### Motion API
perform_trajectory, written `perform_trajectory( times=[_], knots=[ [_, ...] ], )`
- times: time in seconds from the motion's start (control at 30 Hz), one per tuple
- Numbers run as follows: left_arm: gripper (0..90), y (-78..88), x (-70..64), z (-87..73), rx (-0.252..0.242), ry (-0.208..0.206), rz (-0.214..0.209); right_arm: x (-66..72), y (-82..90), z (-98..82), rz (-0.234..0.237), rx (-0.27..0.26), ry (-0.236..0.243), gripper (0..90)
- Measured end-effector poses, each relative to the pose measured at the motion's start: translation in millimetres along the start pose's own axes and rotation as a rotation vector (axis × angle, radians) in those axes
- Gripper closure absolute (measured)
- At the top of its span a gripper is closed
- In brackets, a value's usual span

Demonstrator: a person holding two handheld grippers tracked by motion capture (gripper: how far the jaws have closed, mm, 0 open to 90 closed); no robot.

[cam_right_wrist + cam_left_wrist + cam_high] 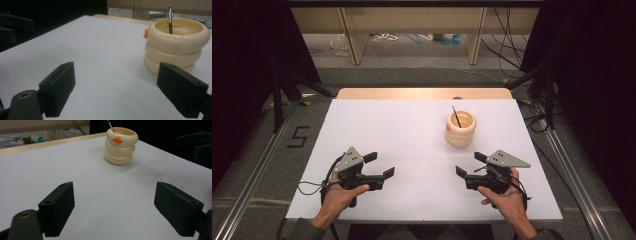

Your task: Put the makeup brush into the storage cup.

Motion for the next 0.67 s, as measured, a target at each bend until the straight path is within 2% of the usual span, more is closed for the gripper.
perform_trajectory(
  times=[0.03,0.1,0.13,0.27,0.47,0.53,0.6,0.67],
  knots=[
    [16.2,-0.2,-0.4,-0.2,-0.004,0.011,0.003,0.7,0.3,-0.3,0.008,0.002,-0.01,16.1],
    [16.2,0.2,0.1,0.1,0.001,-0.003,0.001,0.4,0.7,-0.8,0.003,0.004,-0.015,16.0],
    [16.2,-0.2,-0.4,-0.2,-0.004,0.011,0.003,0.3,0.9,-0.8,0.004,0.005,-0.016,16.0],
    [16.2,0.1,0.0,0.1,0.0,-0.002,0.001,0.1,0.2,-0.8,0.001,0.001,-0.01,16.0],
    [16.2,0.1,0.0,0.1,0.0,-0.001,0.001,-0.2,-0.6,-1.4,-0.007,0.005,0.0,16.0],
    [16.2,-0.1,-0.5,-0.3,-0.004,0.014,0.005,-0.4,-0.4,-1.4,-0.007,0.006,-0.001,16.1],
    [16.2,-0.1,0.3,0.2,0.0,-0.003,-0.001,-1.0,-0.4,-1.3,-0.012,0.005,-0.004,16.0],
    [16.2,-0.1,0.4,0.2,0.0,-0.003,-0.001,-0.5,-1.4,-1.0,-0.003,-0.007,-0.011,16.0]
  ],
)
Point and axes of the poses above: each handheld gripper's, and its own axes: y roughly backward along the jaws, z roughly out of its top, x roughly to its left, the point moved 5 cm from there along -y, roughly forward along the jaws, and after that the axes turned 15 degrees about -z, right-handed, at the moved point
